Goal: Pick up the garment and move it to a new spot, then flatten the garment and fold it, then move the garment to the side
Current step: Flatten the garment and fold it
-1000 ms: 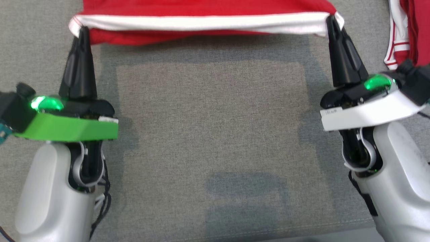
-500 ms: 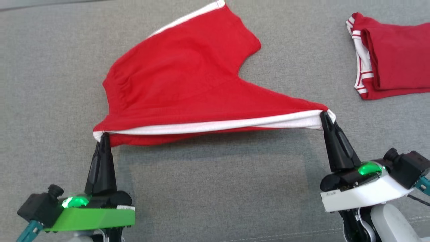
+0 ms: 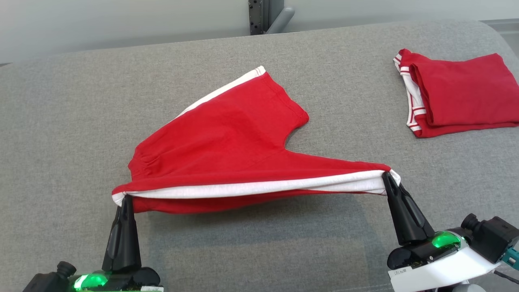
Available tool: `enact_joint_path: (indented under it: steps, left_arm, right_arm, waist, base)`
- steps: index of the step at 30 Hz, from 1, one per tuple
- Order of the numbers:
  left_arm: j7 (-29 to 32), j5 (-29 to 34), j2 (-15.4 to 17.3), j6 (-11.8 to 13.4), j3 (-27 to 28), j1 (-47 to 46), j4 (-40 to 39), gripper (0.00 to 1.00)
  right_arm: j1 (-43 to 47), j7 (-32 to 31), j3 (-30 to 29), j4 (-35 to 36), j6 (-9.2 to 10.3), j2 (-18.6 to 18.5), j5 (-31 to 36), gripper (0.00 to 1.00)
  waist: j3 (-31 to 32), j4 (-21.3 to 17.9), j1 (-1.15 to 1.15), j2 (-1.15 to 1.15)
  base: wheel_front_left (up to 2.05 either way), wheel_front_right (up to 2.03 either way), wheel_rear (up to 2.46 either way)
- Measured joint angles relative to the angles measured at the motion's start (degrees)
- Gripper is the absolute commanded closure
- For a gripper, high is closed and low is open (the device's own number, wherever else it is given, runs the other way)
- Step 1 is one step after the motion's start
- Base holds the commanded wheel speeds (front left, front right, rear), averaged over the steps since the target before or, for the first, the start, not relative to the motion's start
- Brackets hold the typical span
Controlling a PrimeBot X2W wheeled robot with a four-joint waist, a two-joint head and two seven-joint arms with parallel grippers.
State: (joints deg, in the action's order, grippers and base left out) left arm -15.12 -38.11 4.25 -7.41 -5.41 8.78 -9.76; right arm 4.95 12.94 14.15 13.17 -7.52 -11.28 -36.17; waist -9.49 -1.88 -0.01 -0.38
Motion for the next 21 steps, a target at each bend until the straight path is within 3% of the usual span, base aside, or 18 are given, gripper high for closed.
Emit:
enact_joint_path:
  steps: [11,21]
  left_arm:
    - [-0.01,-1.56,-0.02,0.00,-3.58,0.59,4.13,1.00]
    - [0.00,-4.74,-1.20,0.00,-4.61,-13.01,17.94,1.00]
  right_arm:
    - [-0.58,-1.29,-1.86,-2.02,0.01,0.14,-0.03,1.00]
    - [-15.13,-3.09,-4.04,-13.92,0.00,-1.11,-0.05,1.00]
  waist:
    - [0.57,2.69,0.00,0.00]
    - [-0.84,7.15,0.00,0.00]
  base:
    - [0.00,0.00,0.00]
    - [0.00,0.00,0.00]
